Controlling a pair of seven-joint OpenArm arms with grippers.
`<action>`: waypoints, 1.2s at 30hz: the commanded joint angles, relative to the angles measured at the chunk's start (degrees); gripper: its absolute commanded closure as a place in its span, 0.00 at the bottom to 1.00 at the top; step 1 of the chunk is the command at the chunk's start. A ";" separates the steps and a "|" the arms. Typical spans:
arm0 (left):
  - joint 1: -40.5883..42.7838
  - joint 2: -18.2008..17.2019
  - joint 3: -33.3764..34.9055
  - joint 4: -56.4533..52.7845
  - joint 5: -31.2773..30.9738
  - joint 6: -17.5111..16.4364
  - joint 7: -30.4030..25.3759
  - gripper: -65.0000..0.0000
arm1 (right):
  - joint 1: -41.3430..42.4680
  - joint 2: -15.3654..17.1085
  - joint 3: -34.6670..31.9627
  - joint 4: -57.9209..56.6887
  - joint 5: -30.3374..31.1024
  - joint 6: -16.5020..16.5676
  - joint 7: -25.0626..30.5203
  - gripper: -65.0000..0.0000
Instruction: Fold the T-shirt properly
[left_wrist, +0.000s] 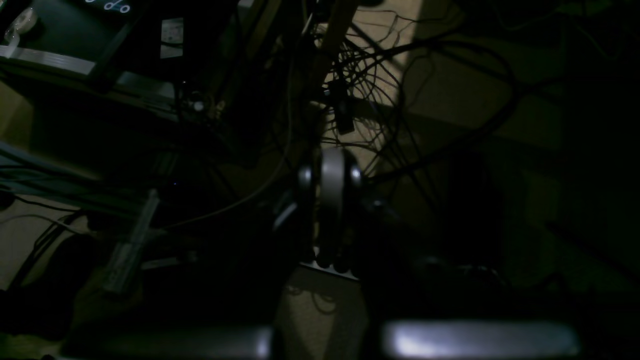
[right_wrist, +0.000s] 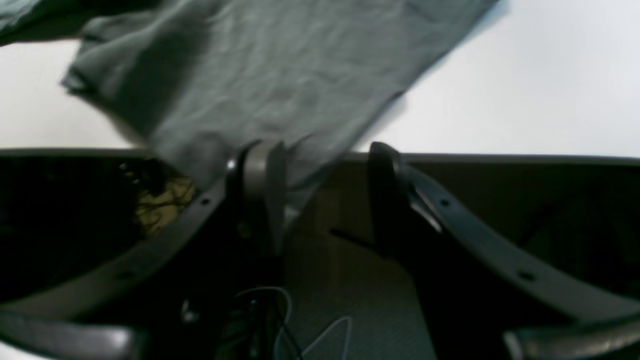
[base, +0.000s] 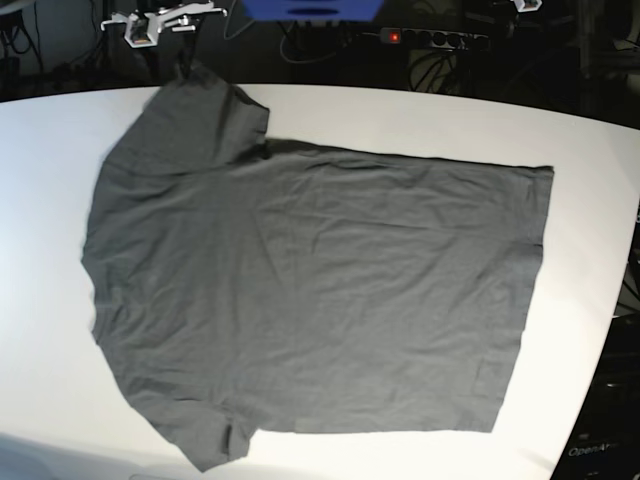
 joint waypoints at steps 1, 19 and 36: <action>0.88 -0.70 -0.10 -0.09 -0.48 0.21 -1.46 0.98 | -0.43 0.24 0.06 0.49 0.20 -0.28 1.55 0.58; 1.15 -0.79 -2.12 -0.09 -0.48 0.13 -1.46 0.98 | -0.35 -1.08 -0.12 -4.52 0.28 -0.19 2.25 0.58; 1.24 -0.79 -3.62 -0.09 -0.48 0.04 -1.46 0.98 | 0.45 -1.35 -0.38 -4.87 0.02 3.32 3.13 0.58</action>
